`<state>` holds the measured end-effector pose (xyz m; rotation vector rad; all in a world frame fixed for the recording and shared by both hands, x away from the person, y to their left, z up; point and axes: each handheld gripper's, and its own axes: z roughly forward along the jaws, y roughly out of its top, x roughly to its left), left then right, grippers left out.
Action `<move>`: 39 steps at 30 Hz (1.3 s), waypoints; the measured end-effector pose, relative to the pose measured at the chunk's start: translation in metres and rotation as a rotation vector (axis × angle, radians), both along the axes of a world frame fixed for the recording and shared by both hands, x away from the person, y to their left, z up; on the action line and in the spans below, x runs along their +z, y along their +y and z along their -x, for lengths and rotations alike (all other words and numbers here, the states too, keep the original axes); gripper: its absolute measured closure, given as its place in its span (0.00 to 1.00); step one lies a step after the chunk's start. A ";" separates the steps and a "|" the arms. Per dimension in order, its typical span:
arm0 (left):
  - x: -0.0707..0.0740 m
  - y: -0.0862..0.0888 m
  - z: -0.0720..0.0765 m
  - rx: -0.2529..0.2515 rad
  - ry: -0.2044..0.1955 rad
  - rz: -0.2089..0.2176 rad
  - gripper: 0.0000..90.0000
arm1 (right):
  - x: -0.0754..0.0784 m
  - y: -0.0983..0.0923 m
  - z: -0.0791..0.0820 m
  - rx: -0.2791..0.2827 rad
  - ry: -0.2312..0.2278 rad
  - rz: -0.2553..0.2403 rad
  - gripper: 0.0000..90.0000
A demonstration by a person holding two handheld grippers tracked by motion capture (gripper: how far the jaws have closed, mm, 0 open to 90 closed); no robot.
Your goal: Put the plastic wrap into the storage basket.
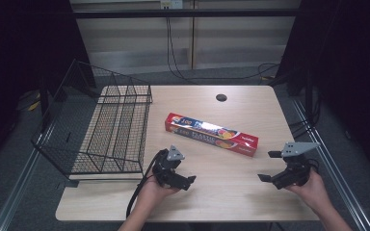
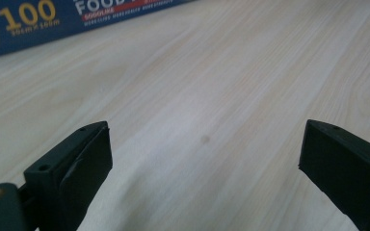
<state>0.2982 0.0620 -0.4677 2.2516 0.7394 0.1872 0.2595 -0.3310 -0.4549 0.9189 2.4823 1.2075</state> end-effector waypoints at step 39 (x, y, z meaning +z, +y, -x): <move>0.049 -0.061 -0.085 -0.086 0.090 -0.005 0.05 | 0.000 -0.008 0.003 0.002 0.005 -0.051 0.03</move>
